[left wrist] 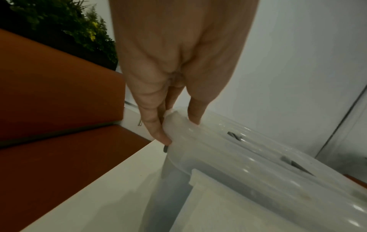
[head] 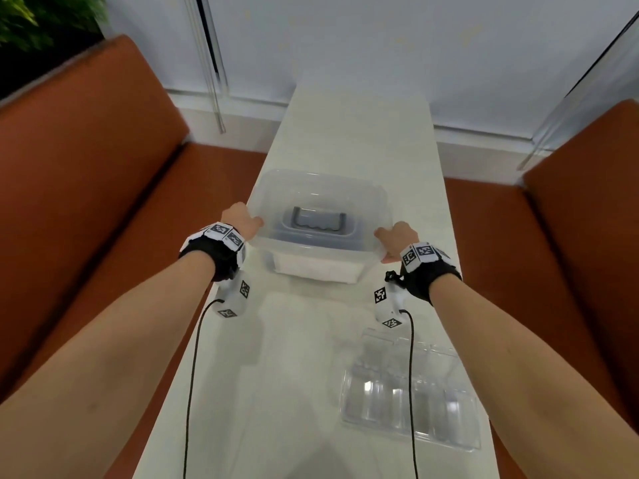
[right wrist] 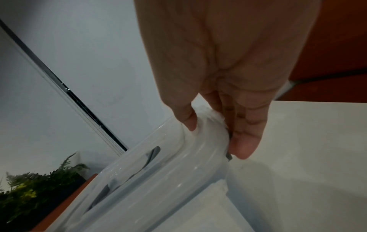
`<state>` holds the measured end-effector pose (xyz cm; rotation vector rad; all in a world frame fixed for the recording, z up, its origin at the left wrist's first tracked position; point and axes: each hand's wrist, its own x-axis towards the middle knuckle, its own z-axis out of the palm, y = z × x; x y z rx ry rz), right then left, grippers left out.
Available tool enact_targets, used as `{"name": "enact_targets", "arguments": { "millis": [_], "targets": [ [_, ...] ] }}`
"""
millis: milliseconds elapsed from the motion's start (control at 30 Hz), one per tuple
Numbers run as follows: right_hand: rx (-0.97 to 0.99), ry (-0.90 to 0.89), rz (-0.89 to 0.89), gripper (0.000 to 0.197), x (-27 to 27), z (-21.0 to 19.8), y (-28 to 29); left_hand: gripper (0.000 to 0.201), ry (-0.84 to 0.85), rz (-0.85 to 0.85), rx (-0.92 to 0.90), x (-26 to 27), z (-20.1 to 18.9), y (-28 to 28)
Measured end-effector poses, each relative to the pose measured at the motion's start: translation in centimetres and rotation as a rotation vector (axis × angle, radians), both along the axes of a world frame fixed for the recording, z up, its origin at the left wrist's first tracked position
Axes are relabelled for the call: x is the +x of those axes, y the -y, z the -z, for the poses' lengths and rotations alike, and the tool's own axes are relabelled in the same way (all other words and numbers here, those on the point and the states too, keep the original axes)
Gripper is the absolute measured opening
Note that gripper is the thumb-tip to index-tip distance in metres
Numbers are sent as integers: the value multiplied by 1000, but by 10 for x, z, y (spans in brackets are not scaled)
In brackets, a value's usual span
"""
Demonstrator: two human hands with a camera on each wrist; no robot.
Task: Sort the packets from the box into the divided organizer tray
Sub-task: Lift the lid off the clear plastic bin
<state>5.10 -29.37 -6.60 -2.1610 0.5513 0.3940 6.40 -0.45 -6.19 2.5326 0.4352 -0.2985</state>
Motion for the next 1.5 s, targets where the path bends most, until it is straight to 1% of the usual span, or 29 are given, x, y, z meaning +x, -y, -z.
{"name": "enact_targets", "arguments": {
  "millis": [67, 133, 200, 300, 367, 567, 700, 767, 867, 933, 1000, 1033, 1100, 1233, 1367, 1500],
  "targets": [
    [50, 22, 41, 21, 0, 2, 0, 37, 17, -14, -37, 0, 1, -3],
    [119, 24, 76, 19, -1, 2, 2, 33, 34, -26, -83, -2, 1, -6],
    [177, 11, 86, 20, -5, 3, 1, 32, 43, -41, -122, -7, 3, -11],
    [224, 7, 77, 26, -16, 2, -4, 31, 74, -77, -159, -22, 6, -23],
    [227, 16, 46, 30, -27, 1, -10, 31, 91, -98, -181, -38, 9, -34],
    [213, 17, -91, 29, -62, -2, -26, 40, 106, -138, -226, -94, 15, -63],
    [197, 9, -77, 30, -75, 1, -33, 41, 145, -96, -190, -116, 11, -63],
    [187, 6, -58, 34, -77, 1, -32, 39, 148, -61, -172, -118, 7, -61],
    [145, 20, -33, 37, -77, 0, -31, 36, 132, -41, -199, -116, 5, -59],
    [104, 36, -14, 35, -76, 0, -29, 37, 121, -35, -240, -112, 3, -56],
    [12, 49, -19, 30, -74, -1, -28, 37, 101, -37, -277, -106, 0, -54],
    [-35, 52, -27, 31, -73, -1, -27, 37, 89, -30, -277, -104, -1, -53],
    [-95, 46, -37, 36, -70, -3, -28, 37, 69, 4, -254, -98, -4, -51],
    [-199, 47, -62, 36, -65, -11, -31, 35, 35, 50, -207, -83, -10, -47],
    [-347, 50, -101, 40, -66, -19, -34, 35, 14, 63, -153, -74, -12, -46],
    [-404, 91, -91, 39, -66, -21, -35, 38, 0, 37, -110, -69, -19, -40]
  ]
}}
